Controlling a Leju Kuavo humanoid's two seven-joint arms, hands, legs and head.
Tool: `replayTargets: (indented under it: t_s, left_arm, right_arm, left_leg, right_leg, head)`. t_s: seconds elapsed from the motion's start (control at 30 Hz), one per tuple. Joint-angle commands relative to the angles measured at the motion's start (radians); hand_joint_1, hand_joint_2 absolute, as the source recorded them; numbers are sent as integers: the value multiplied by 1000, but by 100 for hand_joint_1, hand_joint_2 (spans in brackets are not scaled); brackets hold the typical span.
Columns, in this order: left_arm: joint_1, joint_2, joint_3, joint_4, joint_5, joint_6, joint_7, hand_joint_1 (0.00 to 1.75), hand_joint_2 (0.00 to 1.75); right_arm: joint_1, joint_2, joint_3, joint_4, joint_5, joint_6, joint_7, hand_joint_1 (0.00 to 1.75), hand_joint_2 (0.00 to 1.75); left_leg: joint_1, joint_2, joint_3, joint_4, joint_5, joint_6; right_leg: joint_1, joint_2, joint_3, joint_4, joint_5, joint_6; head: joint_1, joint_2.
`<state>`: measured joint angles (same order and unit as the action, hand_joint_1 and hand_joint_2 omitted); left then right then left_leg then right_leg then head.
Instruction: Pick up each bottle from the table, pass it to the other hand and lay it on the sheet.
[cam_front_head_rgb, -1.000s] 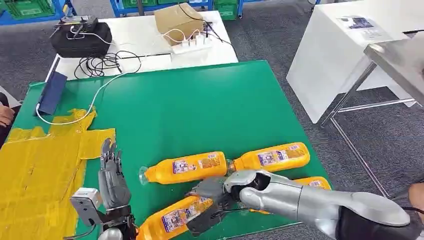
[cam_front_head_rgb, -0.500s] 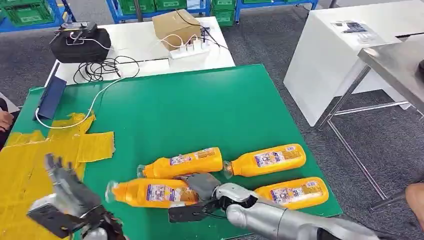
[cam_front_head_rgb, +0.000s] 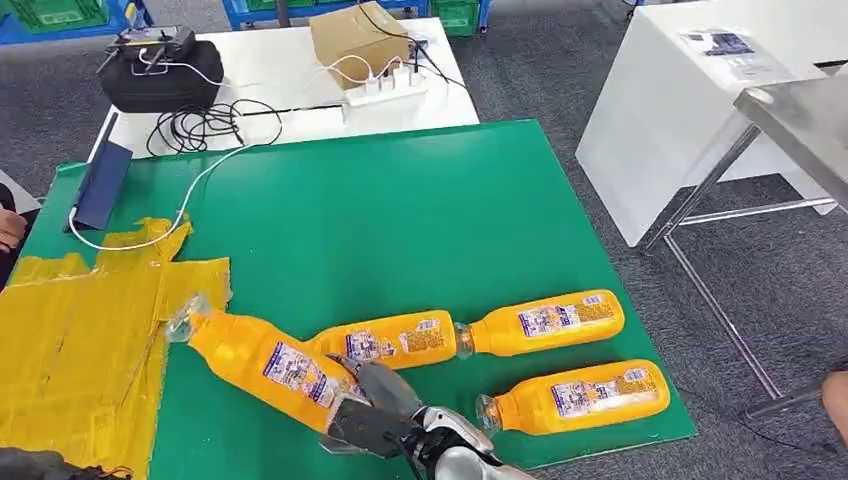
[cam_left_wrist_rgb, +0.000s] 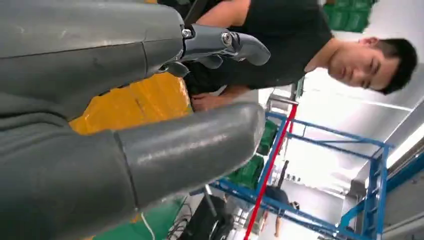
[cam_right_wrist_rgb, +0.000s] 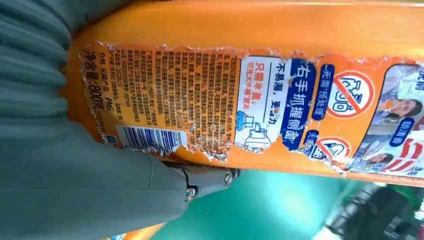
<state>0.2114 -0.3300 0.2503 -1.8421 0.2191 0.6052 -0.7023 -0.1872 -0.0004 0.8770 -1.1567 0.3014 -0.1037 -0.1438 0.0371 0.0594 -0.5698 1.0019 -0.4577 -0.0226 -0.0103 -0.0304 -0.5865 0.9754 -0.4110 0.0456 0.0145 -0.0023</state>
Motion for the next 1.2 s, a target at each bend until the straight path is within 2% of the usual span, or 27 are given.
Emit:
replayTargets:
  t_s: [0.03,0.1,0.13,0.17,0.2,0.27,0.33,0.43,0.63,1.0,1.1,1.13,1.17,1.2]
  left_arm:
    - [-10,4,-24,165,52,-415,41,0,175]
    - [-10,4,-24,165,52,-415,41,0,175]
    - [-2,36,-62,170,50,-496,62,0,175]
    - [2,79,-117,192,48,-686,86,0,175]
    - [0,85,-136,219,21,-812,85,0,175]
    - [1,95,-203,252,-66,-964,44,0,175]
    - [7,109,-258,258,-116,-1032,17,0,175]
    - [21,126,-325,219,-179,-1071,4,0,175]
    - [18,148,-362,165,-193,-1124,4,0,175]
    - [10,153,-366,162,-208,-1129,4,0,175]
    - [13,139,-347,173,-215,-1077,4,0,175]
    - [16,129,-322,177,-228,-1031,4,0,0]
    - [20,111,-292,181,-249,-967,4,0,0]
    - [24,90,-225,228,-220,-906,23,0,0]
  right_arm:
    - [67,27,-133,-143,24,32,-24,175,175]
    - [67,27,-133,-143,24,32,-24,175,175]
    - [64,25,-133,-136,26,36,-23,175,175]
    - [55,24,-142,-127,20,60,-38,175,175]
    - [45,24,-149,-116,25,81,-50,175,175]
    - [22,33,-154,-90,29,121,-69,175,175]
    - [6,43,-142,-70,35,144,-77,175,175]
    - [-19,55,-115,-43,48,160,-80,175,175]
    - [-85,78,-74,36,48,188,-78,175,175]
    - [-119,85,-56,57,45,195,-80,175,175]
    - [-105,84,-56,36,40,191,-87,175,175]
    - [-86,73,-61,0,49,170,-98,175,175]
    - [-67,64,-69,-33,58,147,-105,175,175]
    - [-7,28,-98,-153,71,99,-118,175,175]
  left_leg:
    - [-2,-6,1,-1,1,3]
    - [-2,-6,1,-2,0,4]
    - [-2,-4,1,-1,0,3]
    - [-1,-2,0,-1,0,2]
    - [-2,-4,1,-2,0,3]
    - [-2,-8,1,-3,1,3]
    - [-2,-7,1,-2,1,4]
    - [-3,-4,1,-2,1,4]
    - [-2,-3,-1,-1,1,3]
    - [-2,-3,-3,-1,1,3]
    - [-3,-5,-1,-1,0,4]
    - [-2,-4,-2,-1,1,3]
    - [-3,-5,-1,-1,0,4]
    - [-2,-5,-1,-1,0,4]
  right_leg:
    - [-2,-1,1,0,-1,-1]
    - [-2,1,1,0,0,-1]
    - [-2,1,0,0,0,-1]
    - [-1,1,-1,0,0,-1]
    - [-2,1,0,0,0,-1]
    - [-2,-2,1,-1,-1,-1]
    - [-2,-2,1,-1,0,-1]
    - [-3,1,0,0,0,-1]
    - [-2,2,-1,0,0,-1]
    - [-1,0,-3,0,1,-1]
    - [-2,2,-1,1,0,-2]
    - [-2,1,-2,1,0,-1]
    - [-2,1,-1,1,0,-1]
    - [-2,1,-1,1,0,-1]
  head:
    - [0,0]
    - [0,0]
    - [0,0]
    - [0,0]
    - [0,0]
    - [0,0]
    - [0,0]
    - [0,0]
    - [0,0]
    - [0,0]
    - [0,0]
    - [0,0]
    - [0,0]
    - [0,0]
